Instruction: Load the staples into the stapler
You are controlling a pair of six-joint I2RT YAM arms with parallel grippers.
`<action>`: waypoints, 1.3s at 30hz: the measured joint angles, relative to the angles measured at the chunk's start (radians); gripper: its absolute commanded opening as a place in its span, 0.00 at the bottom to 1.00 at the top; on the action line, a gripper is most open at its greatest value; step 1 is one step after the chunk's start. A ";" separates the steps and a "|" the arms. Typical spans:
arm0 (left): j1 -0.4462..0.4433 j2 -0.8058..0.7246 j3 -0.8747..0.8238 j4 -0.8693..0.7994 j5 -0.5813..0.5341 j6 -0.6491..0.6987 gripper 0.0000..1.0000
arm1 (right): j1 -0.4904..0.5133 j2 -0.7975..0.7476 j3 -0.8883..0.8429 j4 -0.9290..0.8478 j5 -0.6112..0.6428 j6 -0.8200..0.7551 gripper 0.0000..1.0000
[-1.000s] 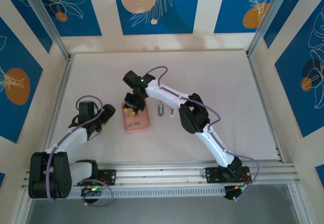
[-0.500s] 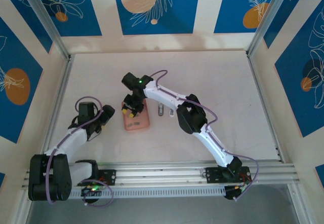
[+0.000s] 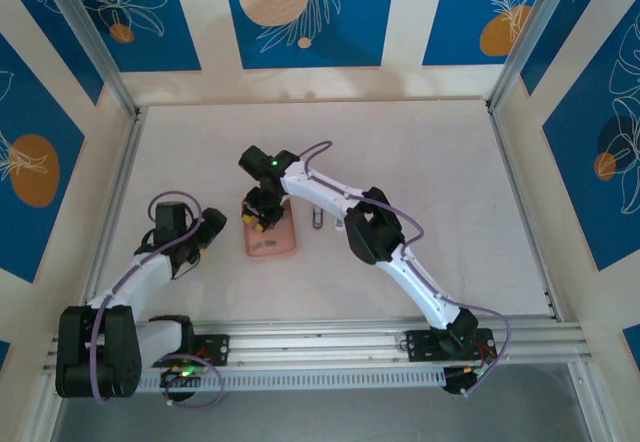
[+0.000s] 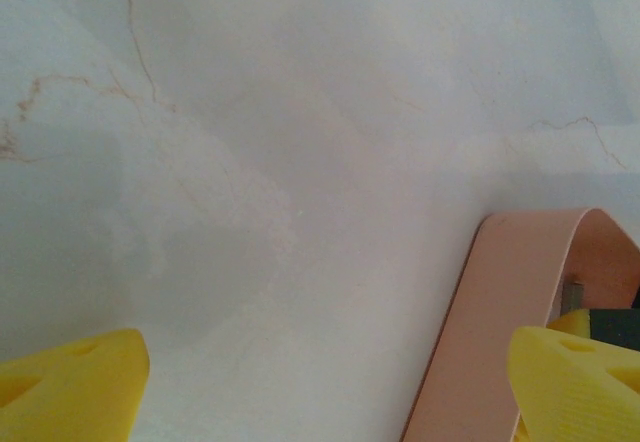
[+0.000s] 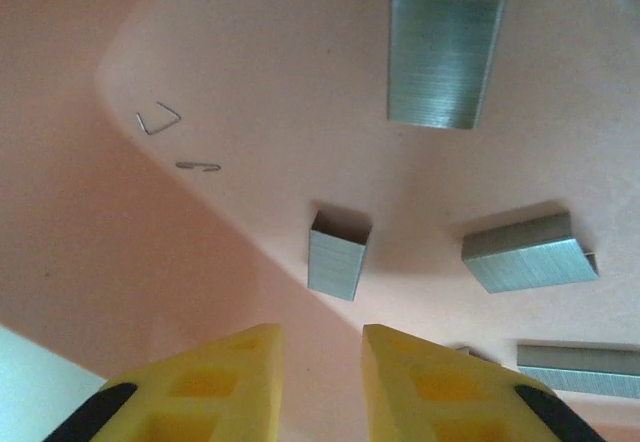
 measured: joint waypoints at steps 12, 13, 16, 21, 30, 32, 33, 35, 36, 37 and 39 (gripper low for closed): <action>-0.014 0.000 0.000 -0.003 -0.019 0.022 0.93 | 0.006 0.041 0.057 -0.051 0.063 -0.006 0.27; -0.014 0.000 0.000 -0.003 -0.020 0.024 0.93 | 0.006 0.044 0.060 -0.055 0.068 -0.009 0.27; -0.020 0.000 0.000 -0.003 -0.027 0.035 0.93 | 0.010 0.058 0.077 -0.067 0.074 -0.027 0.25; -0.025 0.000 0.000 -0.006 -0.031 0.045 0.93 | 0.014 0.072 0.104 -0.081 0.074 -0.060 0.21; -0.029 0.000 0.000 -0.006 -0.030 0.046 0.93 | 0.025 0.077 0.131 -0.124 0.098 -0.146 0.21; -0.031 0.000 0.003 -0.006 -0.026 0.053 0.93 | 0.030 0.077 0.131 -0.129 0.110 -0.168 0.23; -0.032 0.000 0.004 -0.006 -0.025 0.058 0.92 | 0.032 0.076 0.131 -0.130 0.116 -0.175 0.23; -0.033 0.000 0.013 -0.008 -0.019 0.071 0.92 | 0.035 0.070 0.129 -0.130 0.132 -0.195 0.25; -0.033 0.000 0.019 -0.008 -0.014 0.074 0.92 | 0.036 0.065 0.126 -0.130 0.143 -0.204 0.26; -0.033 0.000 0.027 -0.008 -0.008 0.081 0.91 | 0.038 0.055 0.121 -0.129 0.152 -0.215 0.27; -0.034 0.000 0.042 -0.007 0.006 0.096 0.90 | 0.041 0.027 0.105 -0.126 0.173 -0.230 0.29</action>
